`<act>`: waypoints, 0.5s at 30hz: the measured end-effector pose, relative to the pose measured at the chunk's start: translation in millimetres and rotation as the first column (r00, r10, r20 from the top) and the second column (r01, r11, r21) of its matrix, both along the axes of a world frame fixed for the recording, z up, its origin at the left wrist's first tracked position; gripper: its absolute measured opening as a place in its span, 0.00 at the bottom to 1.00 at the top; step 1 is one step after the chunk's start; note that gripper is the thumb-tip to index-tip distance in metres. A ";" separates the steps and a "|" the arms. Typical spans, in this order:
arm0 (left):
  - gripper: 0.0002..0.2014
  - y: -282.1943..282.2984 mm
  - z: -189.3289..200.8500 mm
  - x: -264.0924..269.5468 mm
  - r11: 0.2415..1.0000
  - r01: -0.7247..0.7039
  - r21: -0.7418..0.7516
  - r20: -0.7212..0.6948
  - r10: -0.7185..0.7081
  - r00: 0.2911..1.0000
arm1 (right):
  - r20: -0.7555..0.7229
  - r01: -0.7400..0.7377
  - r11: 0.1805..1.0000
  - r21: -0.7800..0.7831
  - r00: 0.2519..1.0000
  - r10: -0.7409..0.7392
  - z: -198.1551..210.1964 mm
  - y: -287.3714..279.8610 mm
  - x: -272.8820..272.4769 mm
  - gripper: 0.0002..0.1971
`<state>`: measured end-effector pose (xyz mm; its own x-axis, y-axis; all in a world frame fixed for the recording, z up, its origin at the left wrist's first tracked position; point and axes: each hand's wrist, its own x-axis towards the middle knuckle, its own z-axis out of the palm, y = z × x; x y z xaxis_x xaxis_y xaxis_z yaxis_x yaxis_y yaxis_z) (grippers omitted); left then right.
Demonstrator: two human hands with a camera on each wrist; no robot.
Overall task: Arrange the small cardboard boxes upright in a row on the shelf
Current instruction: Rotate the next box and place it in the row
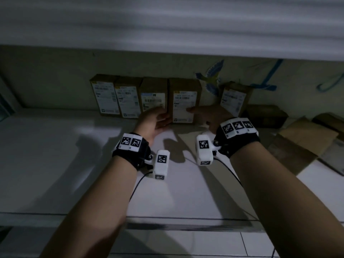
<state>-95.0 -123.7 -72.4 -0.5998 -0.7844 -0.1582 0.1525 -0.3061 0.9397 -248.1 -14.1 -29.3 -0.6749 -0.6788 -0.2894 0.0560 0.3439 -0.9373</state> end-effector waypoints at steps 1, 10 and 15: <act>0.07 0.6 0.0 -1.6 1.000 -0.012 -0.007 0.005 0.012 1.000 | 0.003 0.012 1.000 -0.021 1.000 -0.012 2.1 8.1 0.8 0.30; 0.06 45.0 2.2 -31.0 0.935 0.017 -0.354 0.131 0.031 0.991 | 0.095 0.127 0.964 -0.235 0.990 -0.107 16.4 60.9 11.3 0.17; 0.10 109.6 30.6 -82.3 0.846 0.158 -0.509 0.131 -0.106 0.986 | 0.068 0.222 0.899 -0.378 0.975 -0.212 33.9 115.1 9.2 0.28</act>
<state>-177.3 -14.1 -41.8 -0.7064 -0.6828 0.1866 0.0487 0.2161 0.9752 -238.9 101.0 4.6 -0.8140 -0.5781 -0.0562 0.1129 -0.0626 -0.9916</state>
